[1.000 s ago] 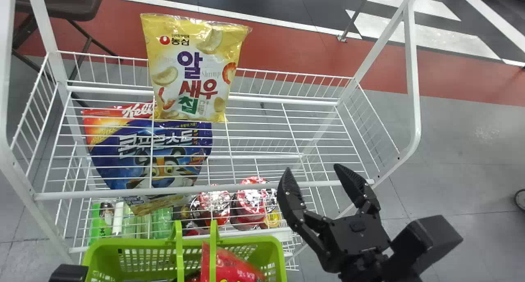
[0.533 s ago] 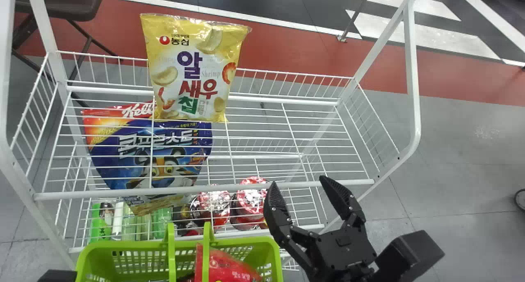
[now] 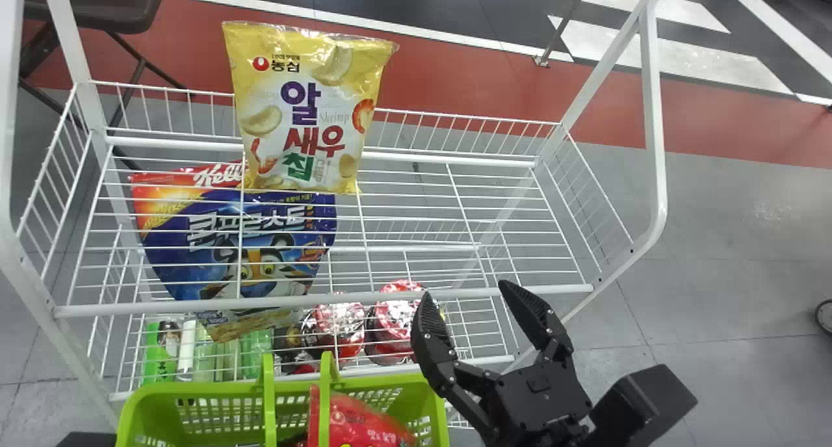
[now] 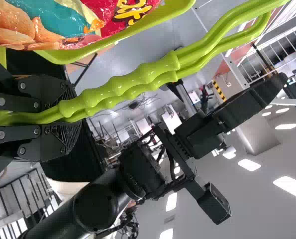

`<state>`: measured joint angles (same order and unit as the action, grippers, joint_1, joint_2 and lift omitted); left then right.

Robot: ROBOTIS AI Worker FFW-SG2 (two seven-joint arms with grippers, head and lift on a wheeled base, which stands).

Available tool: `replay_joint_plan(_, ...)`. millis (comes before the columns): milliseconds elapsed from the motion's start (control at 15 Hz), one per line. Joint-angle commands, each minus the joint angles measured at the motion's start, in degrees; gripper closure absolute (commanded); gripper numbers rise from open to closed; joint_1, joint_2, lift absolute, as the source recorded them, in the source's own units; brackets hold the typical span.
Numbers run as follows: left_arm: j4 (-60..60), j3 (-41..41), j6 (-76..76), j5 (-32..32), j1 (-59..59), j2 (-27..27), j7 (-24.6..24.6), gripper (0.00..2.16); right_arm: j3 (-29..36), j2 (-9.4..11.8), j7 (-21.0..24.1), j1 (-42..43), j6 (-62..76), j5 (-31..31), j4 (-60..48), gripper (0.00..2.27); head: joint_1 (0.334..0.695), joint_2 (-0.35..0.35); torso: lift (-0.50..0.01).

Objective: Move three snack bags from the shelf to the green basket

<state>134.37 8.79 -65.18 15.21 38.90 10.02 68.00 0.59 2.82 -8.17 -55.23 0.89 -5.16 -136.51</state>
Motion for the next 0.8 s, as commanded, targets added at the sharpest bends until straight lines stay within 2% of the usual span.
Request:
replay_joint_plan(0, 0.46, -0.09, 0.00, 0.00, 0.47, 0.00, -0.06, 1.52, -0.15, 0.26, -0.01, 0.04, -0.15, -0.03, 0.11, 0.08, 0.695, -0.350, -0.047)
replay_joint_plan(733, 0.98, -0.36, 0.00, 0.00, 0.65, 0.09, -0.06, 1.52, -0.15, 0.43, -0.71, 0.30, -0.33, -0.73, 0.37, 0.08, 0.695, -0.350, -0.047)
